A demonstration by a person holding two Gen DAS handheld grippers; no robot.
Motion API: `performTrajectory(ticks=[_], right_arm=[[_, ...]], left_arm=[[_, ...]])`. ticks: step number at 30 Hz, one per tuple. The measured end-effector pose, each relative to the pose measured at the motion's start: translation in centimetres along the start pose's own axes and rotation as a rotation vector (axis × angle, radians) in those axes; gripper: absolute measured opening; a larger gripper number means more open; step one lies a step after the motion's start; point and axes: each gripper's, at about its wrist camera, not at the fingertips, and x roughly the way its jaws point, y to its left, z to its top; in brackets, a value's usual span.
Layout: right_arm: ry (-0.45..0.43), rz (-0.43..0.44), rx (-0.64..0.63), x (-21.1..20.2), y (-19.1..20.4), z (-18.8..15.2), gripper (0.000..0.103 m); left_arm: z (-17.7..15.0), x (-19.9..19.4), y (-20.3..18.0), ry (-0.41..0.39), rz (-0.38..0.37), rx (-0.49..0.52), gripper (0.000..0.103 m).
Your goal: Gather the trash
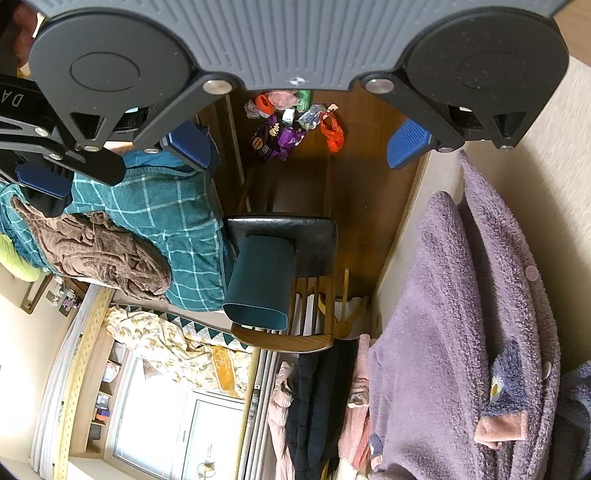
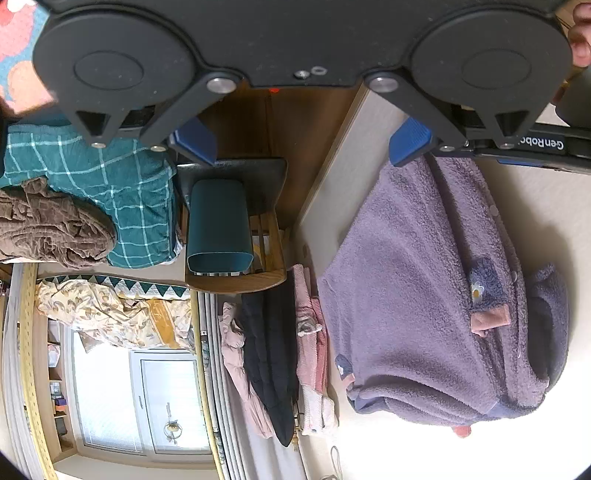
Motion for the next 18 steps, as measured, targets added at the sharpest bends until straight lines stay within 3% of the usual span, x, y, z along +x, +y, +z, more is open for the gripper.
performTrajectory(ticks=[10,18], right_arm=[[-0.003,0.017,-0.037,1.6,-0.7,1.0,0.1],[-0.001,0.027,-0.063,5.7,-4.7,2.2,0.099]], left_arm=[[1.4,2.2,-0.9,0.011,0.003,0.02,0.103],[4.4,8.8,-3.3,0.021,-0.01,-0.028,0.103]])
